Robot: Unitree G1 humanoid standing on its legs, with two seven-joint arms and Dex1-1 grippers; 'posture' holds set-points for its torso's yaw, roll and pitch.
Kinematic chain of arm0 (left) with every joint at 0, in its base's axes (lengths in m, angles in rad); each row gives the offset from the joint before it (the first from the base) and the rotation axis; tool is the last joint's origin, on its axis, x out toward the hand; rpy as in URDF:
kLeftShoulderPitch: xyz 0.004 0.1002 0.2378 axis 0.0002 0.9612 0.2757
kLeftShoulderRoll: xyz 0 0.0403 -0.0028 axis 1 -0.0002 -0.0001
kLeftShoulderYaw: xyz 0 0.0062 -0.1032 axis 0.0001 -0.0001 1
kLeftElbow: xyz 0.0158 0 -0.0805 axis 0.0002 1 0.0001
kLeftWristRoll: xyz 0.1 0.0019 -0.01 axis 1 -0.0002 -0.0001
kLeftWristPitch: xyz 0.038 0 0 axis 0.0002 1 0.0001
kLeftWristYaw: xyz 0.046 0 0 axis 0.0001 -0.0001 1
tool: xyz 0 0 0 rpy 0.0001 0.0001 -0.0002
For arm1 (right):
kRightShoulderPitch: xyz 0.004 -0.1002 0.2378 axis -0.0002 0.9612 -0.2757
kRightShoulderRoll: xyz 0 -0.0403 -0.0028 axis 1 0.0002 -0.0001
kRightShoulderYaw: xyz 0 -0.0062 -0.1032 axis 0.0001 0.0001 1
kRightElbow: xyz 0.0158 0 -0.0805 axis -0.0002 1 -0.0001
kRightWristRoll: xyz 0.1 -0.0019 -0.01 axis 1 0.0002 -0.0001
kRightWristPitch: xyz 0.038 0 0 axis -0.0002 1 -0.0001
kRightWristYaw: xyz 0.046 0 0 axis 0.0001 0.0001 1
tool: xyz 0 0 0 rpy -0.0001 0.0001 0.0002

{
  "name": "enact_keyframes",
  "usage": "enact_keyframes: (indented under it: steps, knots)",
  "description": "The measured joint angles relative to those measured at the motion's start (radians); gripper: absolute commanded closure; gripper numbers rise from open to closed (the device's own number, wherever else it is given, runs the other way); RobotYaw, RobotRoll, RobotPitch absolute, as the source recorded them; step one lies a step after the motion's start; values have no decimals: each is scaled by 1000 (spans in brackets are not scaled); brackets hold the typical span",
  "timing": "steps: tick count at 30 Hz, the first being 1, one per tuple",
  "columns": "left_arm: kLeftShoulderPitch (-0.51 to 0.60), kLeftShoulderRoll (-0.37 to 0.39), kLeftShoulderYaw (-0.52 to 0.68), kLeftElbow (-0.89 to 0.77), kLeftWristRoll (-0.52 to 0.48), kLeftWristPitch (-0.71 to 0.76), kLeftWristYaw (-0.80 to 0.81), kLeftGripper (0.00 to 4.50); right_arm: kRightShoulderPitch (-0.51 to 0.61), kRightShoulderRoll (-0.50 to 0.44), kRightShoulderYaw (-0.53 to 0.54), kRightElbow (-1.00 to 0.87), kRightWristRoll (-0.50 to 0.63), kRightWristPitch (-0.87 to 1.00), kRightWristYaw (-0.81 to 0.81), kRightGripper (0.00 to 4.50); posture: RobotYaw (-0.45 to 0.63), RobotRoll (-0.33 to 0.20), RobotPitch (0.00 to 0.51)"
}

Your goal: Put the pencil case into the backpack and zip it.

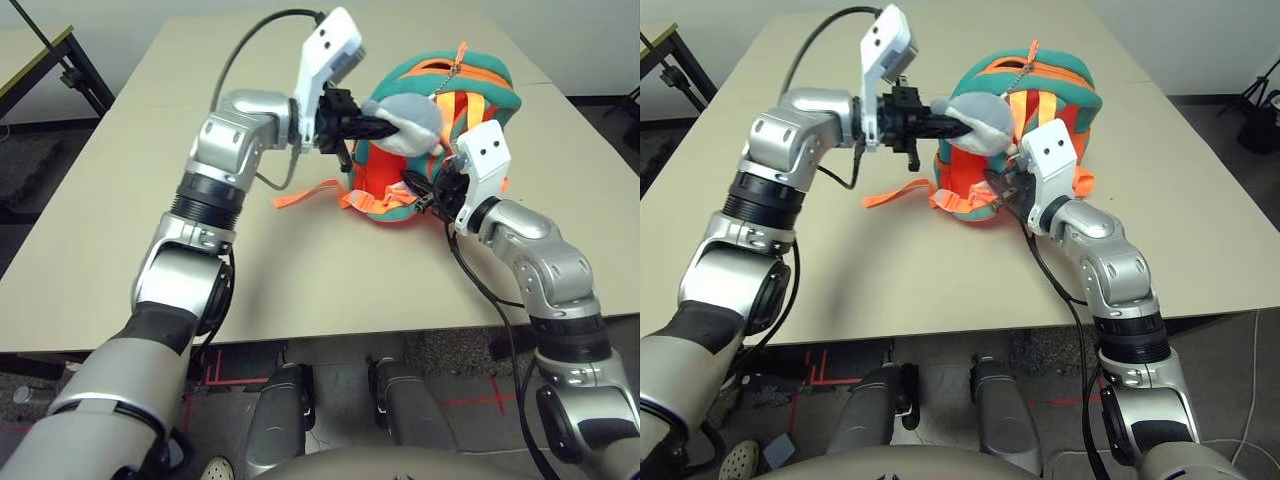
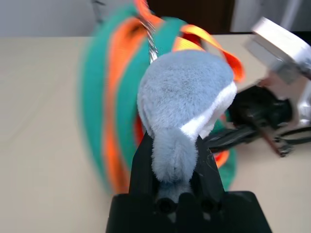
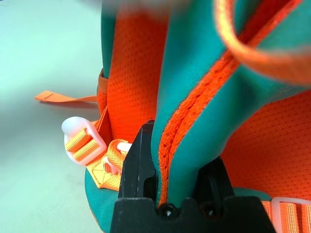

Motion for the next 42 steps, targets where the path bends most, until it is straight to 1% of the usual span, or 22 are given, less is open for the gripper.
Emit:
enact_keyframes:
  steps: [4, 8, 13, 16, 19, 21, 25, 32, 39, 40, 42]
  knots:
    - [-20, 66, 55, 1, -1, 10, 18, 4478, 0, 0, 5, 1, -1, -1, 1, 4037, -95, 0, 127]
    - [-14, 128, 65, 20, 2, 17, 20, 4478, -1, 2, 9, 2, -1, -6, 3, 4037, -90, 0, 131]
    - [94, 191, 66, 45, 7, 21, 19, 4478, -4, 3, 13, 6, -1, -11, 9, 4038, -84, 0, 136]
    - [175, 206, 65, 65, 9, 32, 15, 4478, -5, 4, 15, 9, -1, -14, 11, 4042, -84, 0, 136]
    - [247, 199, 63, 88, 8, 36, 11, 4478, -7, 4, 19, 13, -2, -15, 13, 4042, -73, 0, 140]
    - [290, 179, 59, 127, 11, 26, 17, 4478, -9, 5, 24, 17, -6, -15, 17, 4042, -71, 0, 141]
    - [358, 105, 29, 231, 24, -16, 21, 4479, -17, 7, 34, 31, -10, -17, 23, 4042, -67, 0, 143]
    - [332, 46, 18, 311, 46, -81, 48, 4479, -22, 7, 36, 41, -10, -21, 27, 4042, -68, 0, 143]
    - [306, 38, 40, 327, 41, -80, 54, 4479, -26, 7, 36, 41, -18, -22, 27, 4042, -80, 0, 139]
    - [301, 39, 51, 324, 37, -72, 52, 3751, -28, 7, 35, 41, -18, -21, 27, 4042, -80, 0, 139]
    - [293, 42, 65, 299, 25, -51, 46, 3077, -35, 6, 29, 40, -16, -6, 28, 3308, -82, 0, 138]
